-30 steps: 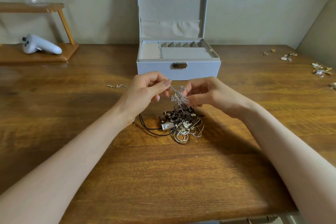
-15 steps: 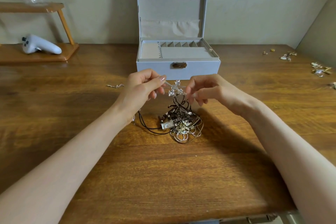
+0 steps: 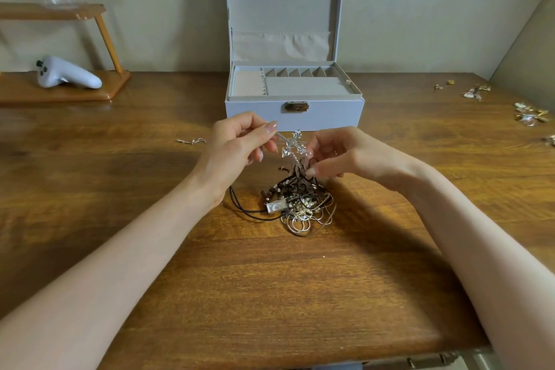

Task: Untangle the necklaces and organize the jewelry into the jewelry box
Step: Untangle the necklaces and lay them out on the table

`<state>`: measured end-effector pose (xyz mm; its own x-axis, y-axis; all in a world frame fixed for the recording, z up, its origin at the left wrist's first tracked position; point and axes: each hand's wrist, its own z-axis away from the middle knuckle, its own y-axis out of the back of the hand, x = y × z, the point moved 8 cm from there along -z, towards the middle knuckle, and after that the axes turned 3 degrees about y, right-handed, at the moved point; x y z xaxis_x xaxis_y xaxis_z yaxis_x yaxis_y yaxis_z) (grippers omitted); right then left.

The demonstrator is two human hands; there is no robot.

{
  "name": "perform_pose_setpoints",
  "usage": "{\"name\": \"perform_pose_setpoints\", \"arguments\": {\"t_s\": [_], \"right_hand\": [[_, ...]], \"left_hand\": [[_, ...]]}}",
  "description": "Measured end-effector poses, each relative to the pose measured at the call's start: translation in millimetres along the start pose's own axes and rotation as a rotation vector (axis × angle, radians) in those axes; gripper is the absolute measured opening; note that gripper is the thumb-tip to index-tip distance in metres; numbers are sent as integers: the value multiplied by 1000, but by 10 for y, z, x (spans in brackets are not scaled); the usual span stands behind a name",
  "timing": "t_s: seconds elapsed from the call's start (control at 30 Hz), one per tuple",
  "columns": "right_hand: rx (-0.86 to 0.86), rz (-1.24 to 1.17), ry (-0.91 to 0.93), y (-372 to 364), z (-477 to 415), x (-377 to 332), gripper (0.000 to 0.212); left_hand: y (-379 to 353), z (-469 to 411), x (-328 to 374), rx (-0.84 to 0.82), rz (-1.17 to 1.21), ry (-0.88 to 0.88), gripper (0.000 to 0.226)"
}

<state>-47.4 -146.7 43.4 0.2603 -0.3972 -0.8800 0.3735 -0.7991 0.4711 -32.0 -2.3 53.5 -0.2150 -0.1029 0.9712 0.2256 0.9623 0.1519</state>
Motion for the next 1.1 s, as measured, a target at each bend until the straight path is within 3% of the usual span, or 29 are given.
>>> {"name": "perform_pose_setpoints", "arguments": {"t_s": [0.13, 0.2, 0.3, 0.43, 0.7, 0.83, 1.1], "right_hand": [[88, -34, 45, 55, 3, -62, 22], [145, -47, 91, 87, 3, -103, 17], [195, -45, 86, 115, -2, -83, 11], [228, -78, 85, 154, 0, -76, 18], [212, -82, 106, 173, -4, -79, 17], [212, -88, 81, 199, 7, -63, 10], [233, -116, 58, 200, 13, -60, 19]], "left_hand": [[-3, -10, -19, -28, -2, 8, 17], [-39, -2, -21, -63, 6, 3, 17], [-152, 17, -26, -171, -21, 6, 25], [-339, 67, -109, -305, -149, 47, 35], [-231, 50, -48, -192, -189, 7, 31], [-221, 40, -39, -242, -197, 5, 3], [-221, 42, -43, -236, -215, -5, 4]]}}
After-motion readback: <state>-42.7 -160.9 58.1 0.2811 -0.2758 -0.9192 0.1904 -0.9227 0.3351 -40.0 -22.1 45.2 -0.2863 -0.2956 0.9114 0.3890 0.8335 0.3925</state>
